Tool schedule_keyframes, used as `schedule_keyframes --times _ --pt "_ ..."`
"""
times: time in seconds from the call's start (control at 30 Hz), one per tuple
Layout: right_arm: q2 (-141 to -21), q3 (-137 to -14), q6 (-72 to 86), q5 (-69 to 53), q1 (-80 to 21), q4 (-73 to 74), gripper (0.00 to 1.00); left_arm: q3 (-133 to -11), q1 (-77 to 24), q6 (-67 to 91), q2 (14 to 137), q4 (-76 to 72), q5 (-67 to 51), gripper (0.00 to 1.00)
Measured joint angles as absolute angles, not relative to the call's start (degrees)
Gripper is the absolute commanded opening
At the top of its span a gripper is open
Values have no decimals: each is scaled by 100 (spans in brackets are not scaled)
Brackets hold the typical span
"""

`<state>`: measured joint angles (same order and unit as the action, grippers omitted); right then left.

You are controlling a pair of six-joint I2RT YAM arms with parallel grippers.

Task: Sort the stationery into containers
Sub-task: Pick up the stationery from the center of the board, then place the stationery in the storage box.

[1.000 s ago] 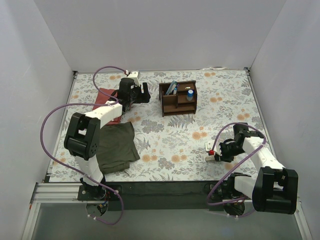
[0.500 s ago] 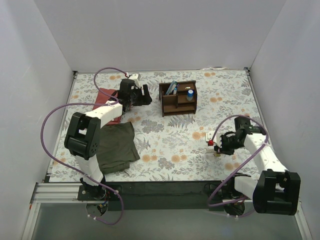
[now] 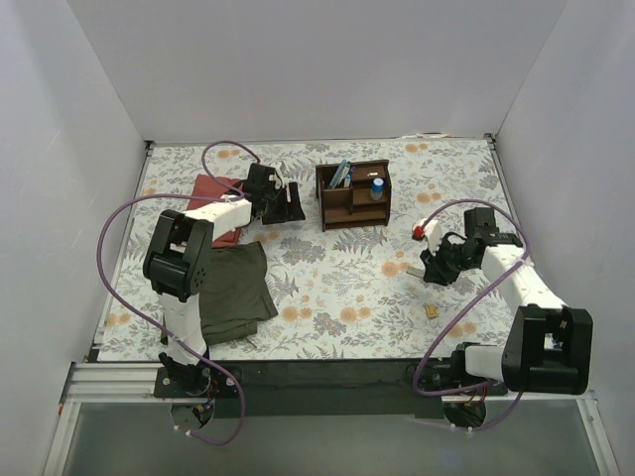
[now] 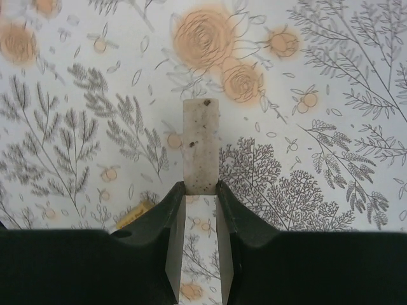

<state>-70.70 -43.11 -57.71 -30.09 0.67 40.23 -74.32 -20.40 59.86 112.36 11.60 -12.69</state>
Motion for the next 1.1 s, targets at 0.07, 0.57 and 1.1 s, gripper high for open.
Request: schedule_keyframes --times 0.07,0.57,1.1 --pt "-7321 -4453 -4941 -3020 56 3710 17 -7428 -2040 6049 11236 1157 -1304 59" --pt "-8114 -4860 56 -2298 -1186 906 6 -6805 -2040 6847 11255 451 -2058 2" --pt "-8906 -5542 1194 -1153 -1400 281 1 -7616 -2272 7177 12110 95 -2561 0"
